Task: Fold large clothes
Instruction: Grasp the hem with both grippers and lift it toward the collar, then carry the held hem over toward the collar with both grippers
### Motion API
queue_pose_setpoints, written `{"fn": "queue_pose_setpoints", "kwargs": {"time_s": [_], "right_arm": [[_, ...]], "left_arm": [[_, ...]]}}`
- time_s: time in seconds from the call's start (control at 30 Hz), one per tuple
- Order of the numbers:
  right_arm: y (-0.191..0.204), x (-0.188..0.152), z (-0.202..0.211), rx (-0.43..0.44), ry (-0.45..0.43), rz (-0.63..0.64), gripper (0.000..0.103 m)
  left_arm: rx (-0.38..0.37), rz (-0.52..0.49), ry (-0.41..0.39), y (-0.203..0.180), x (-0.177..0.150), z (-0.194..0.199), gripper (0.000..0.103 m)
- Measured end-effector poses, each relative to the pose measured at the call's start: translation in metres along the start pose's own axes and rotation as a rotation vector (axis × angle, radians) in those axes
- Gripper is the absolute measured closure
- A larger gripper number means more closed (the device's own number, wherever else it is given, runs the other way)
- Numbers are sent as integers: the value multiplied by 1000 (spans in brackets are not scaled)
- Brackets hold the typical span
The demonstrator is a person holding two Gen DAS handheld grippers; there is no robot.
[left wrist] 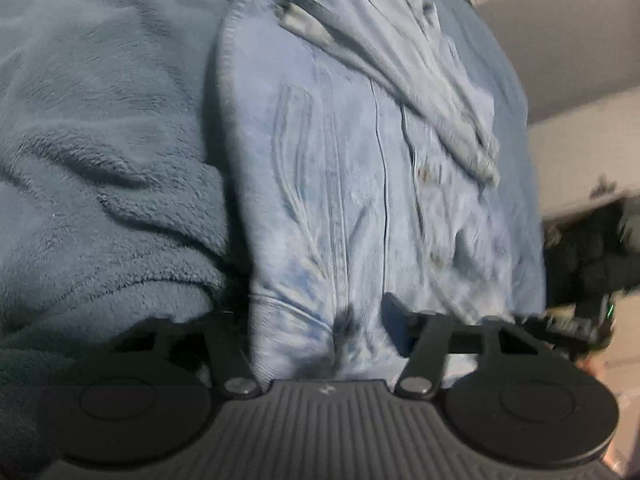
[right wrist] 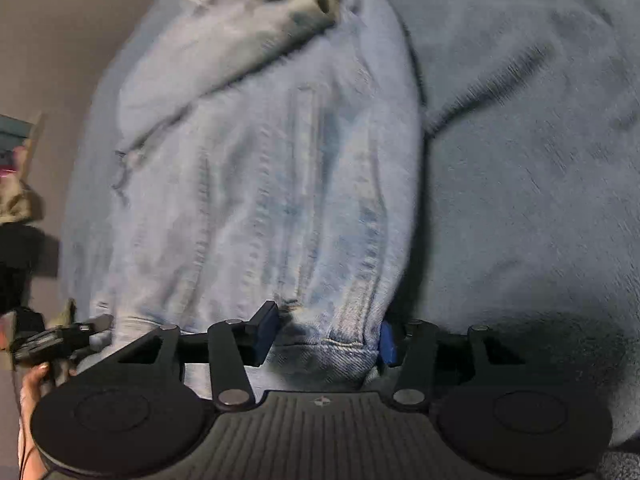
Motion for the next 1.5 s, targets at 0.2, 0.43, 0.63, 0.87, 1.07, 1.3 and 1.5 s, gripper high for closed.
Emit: {"fn": "queue_pose_setpoints", "kwargs": {"time_s": [0.2,0.43,0.63,0.87,1.07,1.3,1.5], "right_arm": [[2,13,24,152,-160,-26,84],[0,39,65,334,-382,-117,85],[-22,60,73,397,-443,-226,85],[-24,58,53,338,-344,-197,84],[-16,38,30,98,-172,-63,46],[-30,8,13,34,13,-28,47],[-16,-1,28,157,-60,3,76]], "left_arm": [[-109,65,-104,7,7,13,91],[-326,139,-258,6,24,34,92],[-414,217,-344,7,47,38,92],[-381,198,-308,6,55,26,92],[-376,163,-285,13,51,22,91],[-223,121,-179,20,38,14,80],[-159,54,-107,17,33,5,79]]}}
Point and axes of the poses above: each gripper's, at about its wrist camera, not at the fingertips, and z roughly against the way its jaws point, y to its left, x to its top, the point moved 5 cm from there along -z, roughly the way its jaws point, and after that the axes turned 2 degrees about y, right-handed, at the moved point
